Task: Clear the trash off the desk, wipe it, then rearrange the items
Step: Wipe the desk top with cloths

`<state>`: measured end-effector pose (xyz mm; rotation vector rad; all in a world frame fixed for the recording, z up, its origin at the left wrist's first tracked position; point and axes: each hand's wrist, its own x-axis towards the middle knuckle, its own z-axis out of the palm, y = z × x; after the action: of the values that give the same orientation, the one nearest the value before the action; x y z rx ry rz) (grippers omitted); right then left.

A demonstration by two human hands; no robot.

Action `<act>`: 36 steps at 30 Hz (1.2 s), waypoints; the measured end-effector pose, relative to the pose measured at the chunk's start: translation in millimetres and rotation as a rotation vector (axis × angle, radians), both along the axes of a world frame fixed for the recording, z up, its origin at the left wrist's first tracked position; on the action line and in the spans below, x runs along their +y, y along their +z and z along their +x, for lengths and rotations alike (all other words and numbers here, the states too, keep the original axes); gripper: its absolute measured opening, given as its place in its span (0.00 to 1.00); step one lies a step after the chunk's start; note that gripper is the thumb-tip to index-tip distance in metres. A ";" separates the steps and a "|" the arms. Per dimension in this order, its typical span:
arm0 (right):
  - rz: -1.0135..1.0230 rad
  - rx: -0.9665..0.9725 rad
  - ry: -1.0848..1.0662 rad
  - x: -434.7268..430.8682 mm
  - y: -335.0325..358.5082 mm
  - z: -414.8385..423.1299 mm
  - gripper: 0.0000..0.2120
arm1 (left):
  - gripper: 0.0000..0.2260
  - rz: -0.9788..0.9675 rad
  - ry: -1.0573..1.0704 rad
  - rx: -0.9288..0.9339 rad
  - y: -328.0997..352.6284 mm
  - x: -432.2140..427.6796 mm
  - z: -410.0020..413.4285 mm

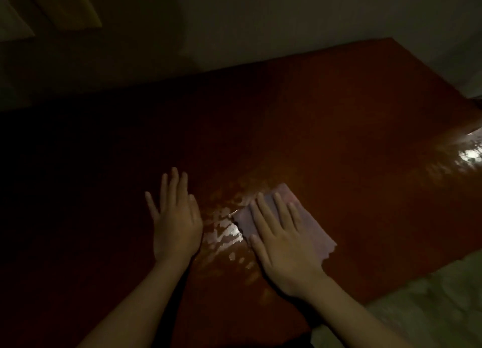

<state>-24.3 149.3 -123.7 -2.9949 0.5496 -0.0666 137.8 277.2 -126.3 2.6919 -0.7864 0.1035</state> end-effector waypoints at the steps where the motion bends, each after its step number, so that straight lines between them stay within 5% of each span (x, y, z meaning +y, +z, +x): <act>1: 0.013 -0.001 0.009 -9.0 0.4 9.7 0.27 | 0.27 0.006 0.023 0.004 -0.4 -8.7 4.7; 12: 0.092 -0.025 0.275 -91.4 2.8 133.3 0.28 | 0.26 0.079 0.230 -0.022 2.7 -79.2 52.9; 20: 0.112 0.034 -0.143 -200.0 3.4 69.8 0.32 | 0.27 0.047 0.248 -0.015 3.7 -83.0 56.2; 24: 0.103 -0.033 -0.298 -168.0 -0.7 61.1 0.31 | 0.26 0.051 0.259 -0.042 3.2 -84.5 52.3; 32: 0.104 -0.057 0.114 -49.6 -0.7 19.4 0.28 | 0.24 0.042 0.235 -0.043 2.1 -65.3 -28.9; 36: 0.059 -0.012 0.047 -80.5 -3.2 -32.8 0.29 | 0.25 0.032 0.277 -0.007 2.0 -47.5 -68.9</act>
<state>-57.1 68.8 -126.9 -2.9463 0.4706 -0.0641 68.9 229.7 -124.3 2.8169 -0.4155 0.1664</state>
